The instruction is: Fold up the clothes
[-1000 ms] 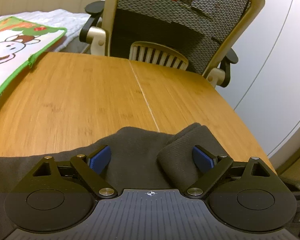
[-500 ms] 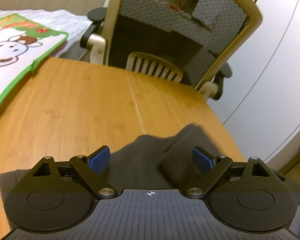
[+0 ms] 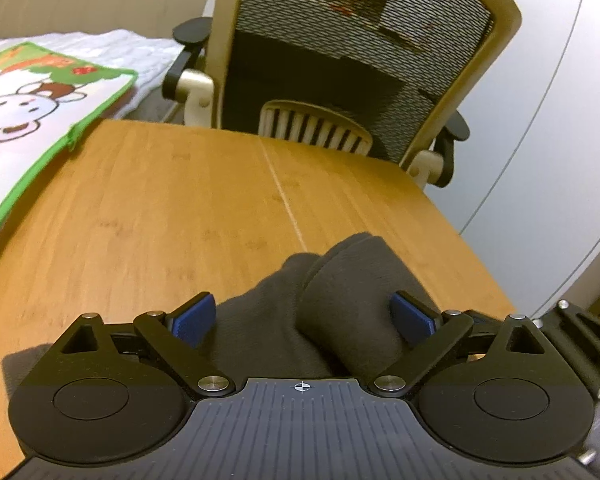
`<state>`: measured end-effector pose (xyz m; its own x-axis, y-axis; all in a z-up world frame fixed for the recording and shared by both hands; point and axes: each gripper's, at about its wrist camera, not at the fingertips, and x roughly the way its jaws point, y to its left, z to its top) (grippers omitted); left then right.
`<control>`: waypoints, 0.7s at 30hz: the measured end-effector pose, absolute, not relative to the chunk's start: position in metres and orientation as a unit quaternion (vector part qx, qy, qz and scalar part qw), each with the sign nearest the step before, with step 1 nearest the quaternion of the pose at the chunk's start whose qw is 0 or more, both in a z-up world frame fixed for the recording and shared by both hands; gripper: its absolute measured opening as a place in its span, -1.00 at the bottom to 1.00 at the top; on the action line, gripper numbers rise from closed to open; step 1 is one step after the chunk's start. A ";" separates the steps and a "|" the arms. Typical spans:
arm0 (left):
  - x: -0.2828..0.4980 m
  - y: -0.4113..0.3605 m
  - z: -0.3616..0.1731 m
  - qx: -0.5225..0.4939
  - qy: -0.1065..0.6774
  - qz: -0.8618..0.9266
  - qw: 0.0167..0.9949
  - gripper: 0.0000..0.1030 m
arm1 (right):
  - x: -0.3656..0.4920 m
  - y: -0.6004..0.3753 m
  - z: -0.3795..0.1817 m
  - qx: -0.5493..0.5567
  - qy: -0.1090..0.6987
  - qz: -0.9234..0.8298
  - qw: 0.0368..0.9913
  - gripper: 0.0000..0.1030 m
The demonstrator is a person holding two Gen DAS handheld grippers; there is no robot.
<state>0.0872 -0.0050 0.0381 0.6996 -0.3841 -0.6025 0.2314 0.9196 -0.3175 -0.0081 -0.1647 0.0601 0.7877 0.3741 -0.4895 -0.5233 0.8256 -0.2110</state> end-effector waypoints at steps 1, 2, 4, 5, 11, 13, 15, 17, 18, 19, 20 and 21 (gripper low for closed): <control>0.086 -0.003 0.037 -0.111 0.349 -0.167 0.915 0.91 | -0.007 -0.169 0.063 -0.154 0.222 0.242 0.932 0.36; 0.085 0.000 0.036 -0.114 0.348 -0.166 0.915 0.91 | -0.005 -0.173 0.067 -0.138 0.224 0.242 0.934 0.35; 0.084 0.004 0.035 -0.118 0.348 -0.163 0.916 0.91 | -0.002 -0.176 0.070 -0.117 0.229 0.244 0.935 0.19; 0.084 0.006 0.034 -0.120 0.348 -0.162 0.916 0.91 | 0.000 -0.176 0.069 -0.112 0.232 0.244 0.935 0.16; 0.078 0.021 0.030 -0.123 0.346 -0.156 0.917 0.91 | -0.004 -0.158 0.070 -0.099 0.225 0.267 0.932 0.01; 0.077 0.025 0.030 -0.124 0.344 -0.151 0.918 0.91 | -0.002 -0.153 0.070 -0.105 0.226 0.271 0.930 0.01; 0.075 0.027 0.030 -0.126 0.343 -0.149 0.919 0.91 | 0.002 -0.149 0.064 -0.112 0.238 0.265 0.928 0.01; 0.074 0.029 0.031 -0.129 0.341 -0.147 0.920 0.90 | 0.004 -0.147 0.059 -0.112 0.246 0.259 0.927 0.02; 0.073 0.031 0.033 -0.133 0.339 -0.145 0.920 0.88 | 0.004 -0.146 0.057 -0.119 0.246 0.255 0.928 0.03; 0.072 0.032 0.035 -0.136 0.337 -0.143 0.921 0.88 | 0.003 -0.144 0.056 -0.124 0.245 0.253 0.928 0.05; 0.071 0.033 0.037 -0.136 0.334 -0.143 0.922 0.88 | 0.002 -0.141 0.056 -0.129 0.244 0.252 0.927 0.05; 0.071 0.034 0.039 -0.136 0.330 -0.143 0.923 0.88 | 0.001 -0.140 0.056 -0.134 0.243 0.252 0.927 0.05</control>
